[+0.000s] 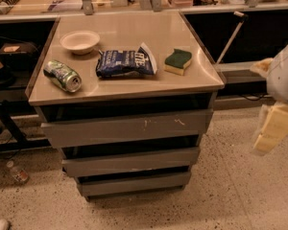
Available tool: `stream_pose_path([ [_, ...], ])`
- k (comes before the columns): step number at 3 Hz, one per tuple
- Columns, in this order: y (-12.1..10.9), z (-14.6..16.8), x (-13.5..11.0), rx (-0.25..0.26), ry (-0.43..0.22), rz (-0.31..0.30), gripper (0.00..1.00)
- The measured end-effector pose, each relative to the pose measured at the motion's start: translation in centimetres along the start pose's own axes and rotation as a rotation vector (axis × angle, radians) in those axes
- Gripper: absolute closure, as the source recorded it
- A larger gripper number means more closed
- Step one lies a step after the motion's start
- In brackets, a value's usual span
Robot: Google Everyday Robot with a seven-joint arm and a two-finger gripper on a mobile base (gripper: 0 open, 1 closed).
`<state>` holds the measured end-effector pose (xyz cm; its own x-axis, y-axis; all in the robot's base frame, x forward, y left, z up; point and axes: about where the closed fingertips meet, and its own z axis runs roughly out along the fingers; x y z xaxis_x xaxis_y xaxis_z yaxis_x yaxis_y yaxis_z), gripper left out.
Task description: Open bottom drawer
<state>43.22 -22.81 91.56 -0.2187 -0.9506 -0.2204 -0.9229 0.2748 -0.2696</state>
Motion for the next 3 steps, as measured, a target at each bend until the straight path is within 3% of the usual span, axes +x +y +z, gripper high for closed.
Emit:
stream_pose_path([
  [1,4.4,6.2,2.4,-0.122,0.023,0.033,0.0],
  [2,4.4,6.2,2.4,-0.122,0.023,0.033,0.0],
  [3,6.6,9.2,2.4,-0.172,0.012,0.061,0.0],
])
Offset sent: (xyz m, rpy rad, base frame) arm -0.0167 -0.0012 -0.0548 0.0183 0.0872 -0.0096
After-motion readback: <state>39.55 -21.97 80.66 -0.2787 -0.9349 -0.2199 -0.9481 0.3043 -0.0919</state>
